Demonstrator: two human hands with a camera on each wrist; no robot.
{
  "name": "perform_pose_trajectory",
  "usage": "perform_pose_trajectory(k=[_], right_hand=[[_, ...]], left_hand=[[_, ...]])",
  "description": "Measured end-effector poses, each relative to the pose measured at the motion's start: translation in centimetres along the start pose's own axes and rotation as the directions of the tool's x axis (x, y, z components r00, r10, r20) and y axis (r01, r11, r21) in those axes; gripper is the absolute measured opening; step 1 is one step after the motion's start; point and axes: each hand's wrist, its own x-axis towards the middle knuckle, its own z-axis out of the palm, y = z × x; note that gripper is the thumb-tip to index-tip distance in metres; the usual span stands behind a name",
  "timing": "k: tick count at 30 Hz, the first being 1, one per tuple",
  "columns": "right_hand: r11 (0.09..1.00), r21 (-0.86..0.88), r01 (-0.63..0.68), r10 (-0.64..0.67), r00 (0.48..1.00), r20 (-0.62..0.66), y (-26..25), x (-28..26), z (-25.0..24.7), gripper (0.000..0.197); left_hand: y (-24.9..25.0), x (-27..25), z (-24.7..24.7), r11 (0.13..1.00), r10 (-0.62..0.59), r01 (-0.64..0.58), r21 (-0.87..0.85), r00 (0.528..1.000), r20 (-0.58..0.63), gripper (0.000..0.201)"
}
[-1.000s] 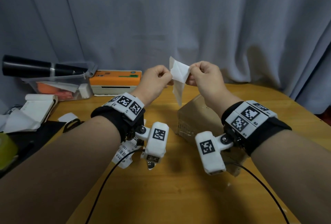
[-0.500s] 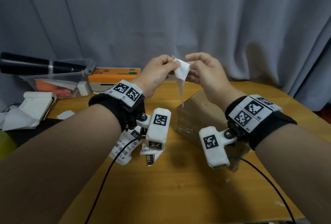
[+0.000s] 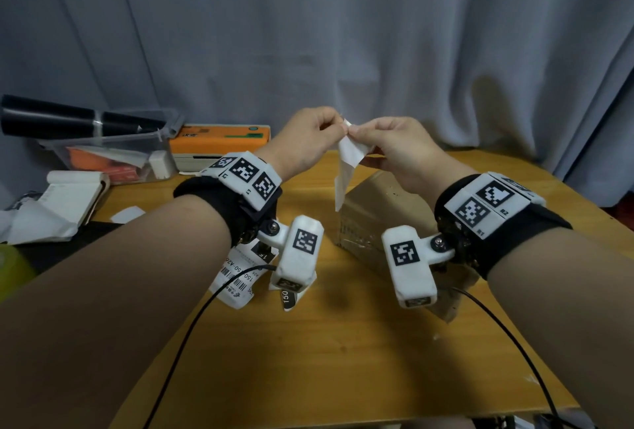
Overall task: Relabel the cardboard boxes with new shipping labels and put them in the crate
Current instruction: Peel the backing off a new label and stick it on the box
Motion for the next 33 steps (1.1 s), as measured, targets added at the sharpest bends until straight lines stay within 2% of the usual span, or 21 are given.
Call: perform_pose_trajectory(k=[5, 10, 12, 18, 20, 23, 26, 30, 31, 33], right_hand=[[1.0, -0.011, 0.005, -0.006, 0.998, -0.061, -0.6, 0.3, 0.3, 0.013], [0.999, 0.034, 0.012, -0.008, 0.992, -0.129, -0.7, 0.2, 0.4, 0.013], [0.999, 0.05, 0.006, 0.0, 0.992, -0.126, -0.5, 0.0, 0.3, 0.014], [0.969, -0.189, 0.162, -0.172, 0.984, -0.04, -0.1, 0.1, 0.5, 0.01], [0.941, -0.26, 0.217, -0.227, 0.974, -0.01, -0.2, 0.2, 0.8, 0.012], [0.96, -0.174, 0.217, -0.222, 0.975, -0.011, -0.5, -0.1, 1.0, 0.013], [0.99, -0.017, 0.139, -0.14, 0.989, -0.054, -0.7, -0.2, 1.0, 0.027], [0.996, 0.06, 0.065, -0.06, 0.994, -0.086, -0.9, 0.2, 1.2, 0.085], [0.995, 0.075, 0.068, -0.063, 0.995, -0.074, -0.9, 0.2, 1.1, 0.081], [0.993, 0.081, 0.085, -0.081, 0.996, -0.045, -0.8, 0.2, 1.0, 0.04]], left_hand=[[-0.2, 0.0, 0.1, 0.994, -0.06, 0.053, -0.095, 0.995, -0.076, 0.026], [-0.3, -0.2, 0.0, 0.985, -0.087, 0.074, -0.153, 0.993, -0.081, 0.022], [-0.5, -0.3, 0.1, 0.982, -0.105, 0.089, -0.169, 0.991, -0.089, 0.021], [-0.2, -0.3, 0.4, 0.984, -0.064, 0.045, -0.172, 0.992, -0.107, 0.013], [-0.1, 0.0, 0.4, 0.987, -0.059, 0.035, -0.16, 0.988, -0.144, 0.017], [0.0, 0.2, 0.5, 0.989, -0.053, 0.03, -0.147, 0.986, -0.159, 0.018], [0.3, 0.1, 0.6, 0.986, -0.018, -0.006, -0.166, 0.989, -0.144, 0.013], [0.7, 0.1, 0.5, 0.997, 0.055, -0.062, -0.055, 0.991, -0.123, 0.013], [0.7, 0.1, 0.5, 0.997, 0.077, -0.08, -0.02, 0.99, -0.116, 0.014], [0.7, 0.1, 0.5, 0.995, 0.1, -0.1, 0.011, 0.989, -0.108, 0.013]])
